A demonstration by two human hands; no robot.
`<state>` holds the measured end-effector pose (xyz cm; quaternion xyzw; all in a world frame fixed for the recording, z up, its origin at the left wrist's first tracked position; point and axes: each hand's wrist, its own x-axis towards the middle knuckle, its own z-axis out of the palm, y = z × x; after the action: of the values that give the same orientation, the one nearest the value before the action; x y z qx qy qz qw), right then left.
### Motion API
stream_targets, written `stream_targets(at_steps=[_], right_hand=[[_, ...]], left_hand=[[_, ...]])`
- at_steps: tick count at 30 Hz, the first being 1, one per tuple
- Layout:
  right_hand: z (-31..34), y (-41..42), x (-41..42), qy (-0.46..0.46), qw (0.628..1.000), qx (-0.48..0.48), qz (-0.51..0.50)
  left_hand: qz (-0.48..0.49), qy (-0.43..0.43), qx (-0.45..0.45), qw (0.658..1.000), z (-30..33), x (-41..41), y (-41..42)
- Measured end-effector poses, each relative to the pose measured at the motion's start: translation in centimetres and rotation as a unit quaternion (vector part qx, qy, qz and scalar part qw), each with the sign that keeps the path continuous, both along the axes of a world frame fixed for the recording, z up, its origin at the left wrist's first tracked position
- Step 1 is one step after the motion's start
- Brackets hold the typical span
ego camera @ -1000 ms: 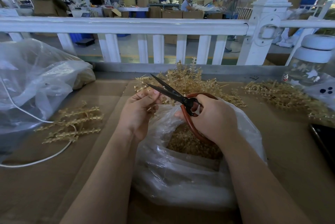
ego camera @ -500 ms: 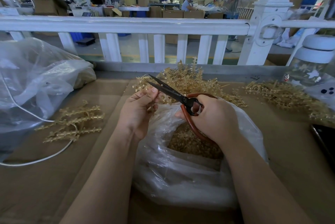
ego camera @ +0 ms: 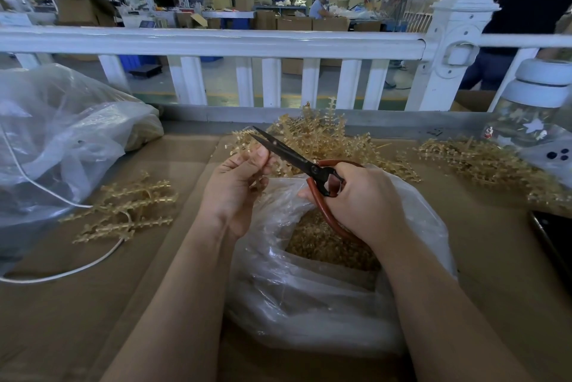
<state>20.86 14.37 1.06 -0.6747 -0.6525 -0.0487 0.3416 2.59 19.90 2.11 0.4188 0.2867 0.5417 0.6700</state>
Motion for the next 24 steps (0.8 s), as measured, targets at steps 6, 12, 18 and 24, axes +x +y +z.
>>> stream_targets(at_steps=[6,12,18,24], right_hand=[[-0.3,0.0,0.1,0.060,0.998,-0.016,0.025],[-0.5,0.4,-0.2,0.240,0.967,-0.044,0.068],[-0.3,0.7,-0.6,0.290,0.951,-0.060,0.090],[0.0,0.7,-0.6,0.332,0.936,-0.060,0.102]], left_hand=[[0.014,0.022,-0.006,1.000,0.1,0.2,-0.1],[0.052,0.114,0.016,0.992,-0.3,0.8,-0.2],[0.025,0.154,0.072,0.985,-0.6,1.4,-0.5],[0.010,0.154,0.136,0.979,-0.5,1.6,-0.7]])
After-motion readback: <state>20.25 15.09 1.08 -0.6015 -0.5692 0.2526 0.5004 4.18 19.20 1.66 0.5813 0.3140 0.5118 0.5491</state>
